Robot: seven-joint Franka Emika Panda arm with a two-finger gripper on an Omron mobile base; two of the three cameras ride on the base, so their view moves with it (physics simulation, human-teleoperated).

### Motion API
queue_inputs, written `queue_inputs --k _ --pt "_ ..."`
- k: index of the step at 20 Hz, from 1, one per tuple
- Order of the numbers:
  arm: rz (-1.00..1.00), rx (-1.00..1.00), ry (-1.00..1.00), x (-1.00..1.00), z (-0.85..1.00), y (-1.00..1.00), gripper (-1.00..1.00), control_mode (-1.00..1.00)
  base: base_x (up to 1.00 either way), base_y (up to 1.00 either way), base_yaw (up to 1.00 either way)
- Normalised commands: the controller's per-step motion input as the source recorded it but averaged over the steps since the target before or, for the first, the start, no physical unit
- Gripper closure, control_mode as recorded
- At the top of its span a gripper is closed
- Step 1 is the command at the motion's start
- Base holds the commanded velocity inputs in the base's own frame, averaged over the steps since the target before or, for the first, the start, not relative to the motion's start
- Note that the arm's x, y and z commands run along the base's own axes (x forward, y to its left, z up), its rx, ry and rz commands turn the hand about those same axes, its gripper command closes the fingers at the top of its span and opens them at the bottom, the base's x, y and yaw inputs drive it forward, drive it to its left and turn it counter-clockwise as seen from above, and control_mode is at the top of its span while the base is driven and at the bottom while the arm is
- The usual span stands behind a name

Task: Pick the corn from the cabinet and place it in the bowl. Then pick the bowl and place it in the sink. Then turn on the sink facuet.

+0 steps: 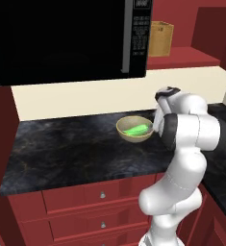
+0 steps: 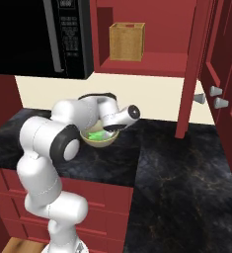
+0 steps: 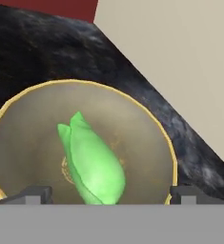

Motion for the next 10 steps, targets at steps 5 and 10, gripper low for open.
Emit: queue_inputs --k 5,10 --pt "-0.43 0.01 0.35 -0.17 0.24 0.06 -1.0 -1.0 0.0 0.0 0.0" --pt "-0.54 0.1 0.17 -0.3 0.0 0.14 -1.0 -1.0 0.0 0.0 0.0"
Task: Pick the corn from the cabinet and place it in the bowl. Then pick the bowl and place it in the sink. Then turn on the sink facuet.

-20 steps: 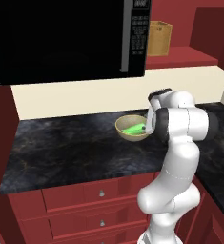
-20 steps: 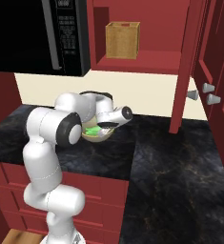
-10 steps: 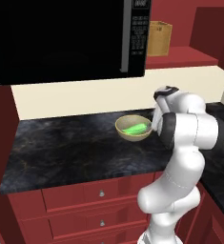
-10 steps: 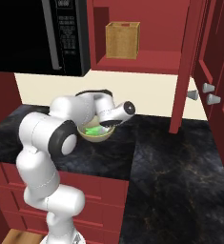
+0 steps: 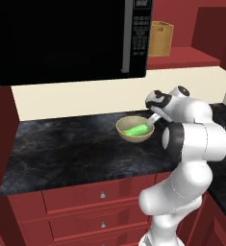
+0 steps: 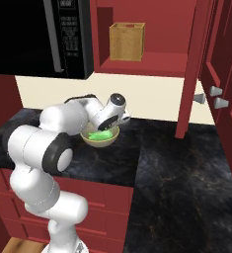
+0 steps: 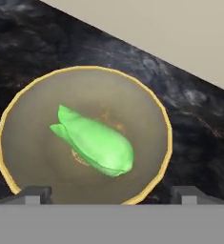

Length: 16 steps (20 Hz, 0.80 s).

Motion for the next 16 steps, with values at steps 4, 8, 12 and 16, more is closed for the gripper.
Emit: queue_inputs --k 4,8,12,16 --pt "-0.51 0.18 0.01 -0.47 -0.19 0.0 -1.0 -1.0 0.0 0.0 0.0" --pt "-0.5 0.2 0.0 -0.35 -0.19 0.0 -1.0 -1.0 0.0 0.0 0.0" --pt "-0.5 0.18 0.03 -0.05 0.0 0.01 -1.0 -1.0 0.0 0.0 0.0" --pt "-0.43 0.19 0.09 -0.01 0.04 0.04 -1.0 -1.0 0.0 0.0 0.0"
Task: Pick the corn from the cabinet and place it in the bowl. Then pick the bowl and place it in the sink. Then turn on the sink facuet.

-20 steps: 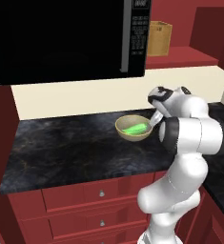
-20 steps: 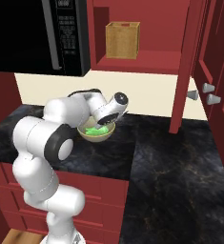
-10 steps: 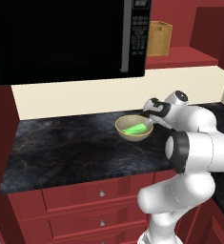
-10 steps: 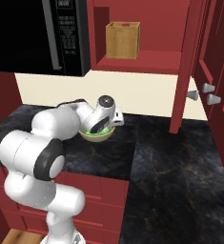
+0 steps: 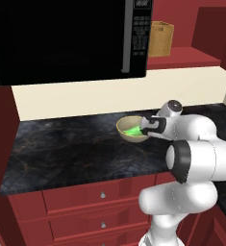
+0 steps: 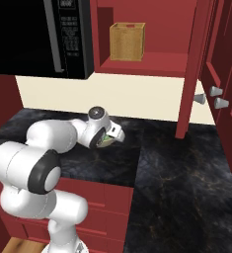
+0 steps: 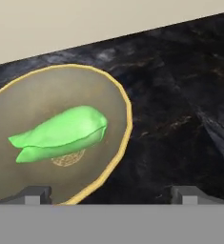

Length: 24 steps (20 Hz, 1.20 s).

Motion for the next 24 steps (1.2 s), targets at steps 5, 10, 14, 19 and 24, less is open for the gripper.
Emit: queue_inputs --k 5,10,14,19,24 --pt "-0.34 0.21 0.08 -0.16 0.0 0.0 -1.0 -1.0 0.0 0.0 0.0" --pt "-0.21 0.24 0.04 -0.19 0.0 -0.07 -1.0 -1.0 0.0 0.0 0.0" --pt "-0.13 0.24 0.0 -0.01 0.0 -0.02 -1.0 -1.0 0.0 0.0 0.0" --pt "-0.09 0.17 0.0 0.0 -0.18 0.0 -1.0 -1.0 0.0 0.0 0.0" --pt "-0.08 0.11 0.0 0.0 -0.2 0.0 -1.0 -1.0 0.0 0.0 0.0"
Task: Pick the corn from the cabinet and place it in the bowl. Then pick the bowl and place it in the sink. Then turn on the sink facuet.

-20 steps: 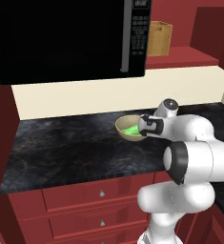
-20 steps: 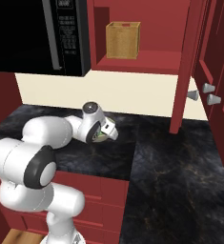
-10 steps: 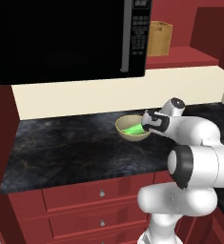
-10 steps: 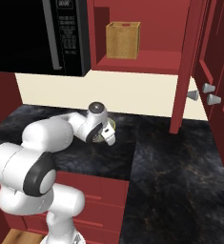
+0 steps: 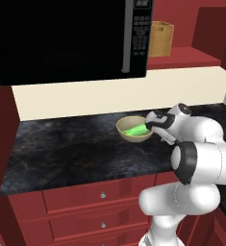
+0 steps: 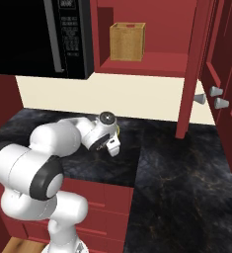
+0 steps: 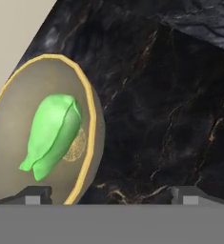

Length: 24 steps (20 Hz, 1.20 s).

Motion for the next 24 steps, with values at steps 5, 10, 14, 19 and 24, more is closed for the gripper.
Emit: queue_inputs --k 5,10,14,19,24 --pt "-0.09 0.09 0.0 0.0 -0.01 0.0 -1.0 -1.0 0.0 0.0 0.0" --pt "-0.07 0.04 0.0 0.0 0.0 0.08 -1.0 -1.0 0.0 0.0 0.0" --pt "-0.06 0.0 0.0 0.03 -0.04 0.19 -1.0 -1.0 0.0 0.0 0.0" --pt "-0.04 0.0 0.0 0.0 -0.02 0.13 -1.0 -1.0 0.0 0.0 0.0" --pt "-0.03 0.0 0.0 0.01 -0.12 0.08 -1.0 -1.0 0.0 0.0 0.0"
